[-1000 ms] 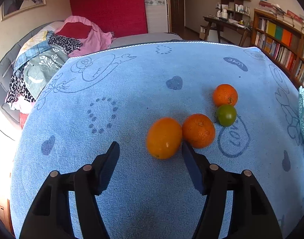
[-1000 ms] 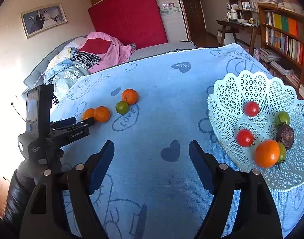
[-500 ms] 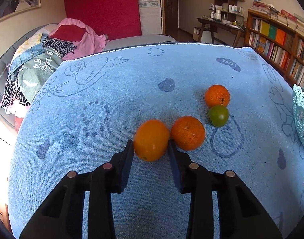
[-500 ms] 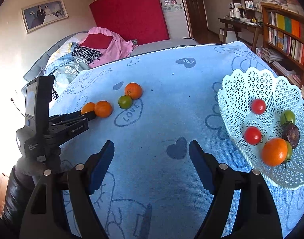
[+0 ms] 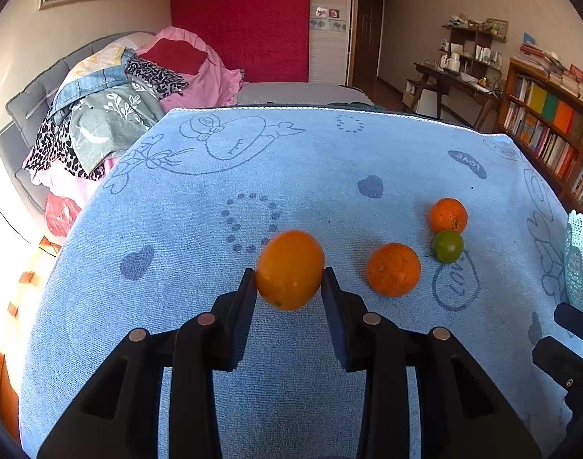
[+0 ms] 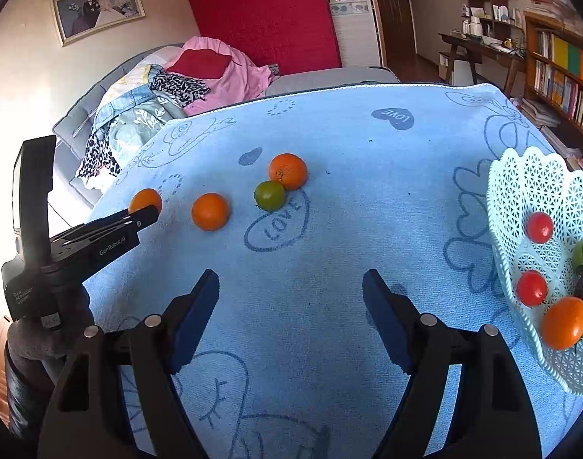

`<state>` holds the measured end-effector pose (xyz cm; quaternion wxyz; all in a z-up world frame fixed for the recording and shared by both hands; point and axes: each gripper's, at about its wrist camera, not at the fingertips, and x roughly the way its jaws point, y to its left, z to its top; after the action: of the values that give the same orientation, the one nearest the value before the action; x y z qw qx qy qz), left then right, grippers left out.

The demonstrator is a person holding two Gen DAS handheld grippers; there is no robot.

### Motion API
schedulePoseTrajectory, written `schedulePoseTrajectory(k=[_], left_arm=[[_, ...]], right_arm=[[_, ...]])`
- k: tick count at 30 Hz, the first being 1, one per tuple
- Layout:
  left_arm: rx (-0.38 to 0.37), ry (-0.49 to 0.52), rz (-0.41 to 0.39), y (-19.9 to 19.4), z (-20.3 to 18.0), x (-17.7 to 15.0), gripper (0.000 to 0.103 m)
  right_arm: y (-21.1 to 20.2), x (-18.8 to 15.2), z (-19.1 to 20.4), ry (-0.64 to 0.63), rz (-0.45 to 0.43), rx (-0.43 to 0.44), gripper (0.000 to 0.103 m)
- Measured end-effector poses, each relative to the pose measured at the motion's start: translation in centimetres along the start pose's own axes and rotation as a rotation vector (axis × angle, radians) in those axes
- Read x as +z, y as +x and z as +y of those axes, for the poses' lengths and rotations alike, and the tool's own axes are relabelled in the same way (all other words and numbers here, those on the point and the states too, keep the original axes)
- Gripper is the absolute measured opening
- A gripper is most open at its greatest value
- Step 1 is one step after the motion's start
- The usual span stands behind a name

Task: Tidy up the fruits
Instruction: 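Grasp the green tomato with the right tool while the left tool holds the orange up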

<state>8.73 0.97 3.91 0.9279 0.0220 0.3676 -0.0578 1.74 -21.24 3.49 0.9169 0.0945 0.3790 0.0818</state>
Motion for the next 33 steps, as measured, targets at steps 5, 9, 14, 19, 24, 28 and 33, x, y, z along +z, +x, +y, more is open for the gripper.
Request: schedulePoseTrajectory(k=[5, 9, 14, 19, 24, 28, 33], left_arm=[[0.016, -0.016, -0.016, -0.4, 0.4, 0.0, 0.035], [0.007, -0.025, -0.008, -0.3, 0.6, -0.1, 0.035], [0.003, -0.041, -0.006, -0.2, 0.9, 0.0, 0.035], [0.01, -0.051, -0.002, 0.0, 0.9, -0.1, 0.035], [0.006, -0.055, 0.002, 0.0, 1.0, -0.2, 0.035], [0.003, -0.057, 0.001, 0.0, 1.0, -0.3, 0.035], [0.001, -0.056, 0.003, 0.1, 0.9, -0.3, 0.035]], right_arm=[[1.8, 1.3, 0.5, -0.001, -0.003, -0.011, 0.078], [3.3, 2.4, 0.5, 0.001, -0.002, -0.021, 0.069], [5.6, 3.6, 0.6, 0.019, 0.023, -0.01, 0.057], [7.4, 4.4, 1.1, 0.017, 0.036, -0.009, 0.053], [8.6, 4.9, 1.2, 0.027, 0.045, -0.019, 0.053], [9.3, 5.3, 1.3, 0.028, 0.048, -0.026, 0.053], [10.4, 5.7, 1.6, 0.024, 0.067, -0.03, 0.045]])
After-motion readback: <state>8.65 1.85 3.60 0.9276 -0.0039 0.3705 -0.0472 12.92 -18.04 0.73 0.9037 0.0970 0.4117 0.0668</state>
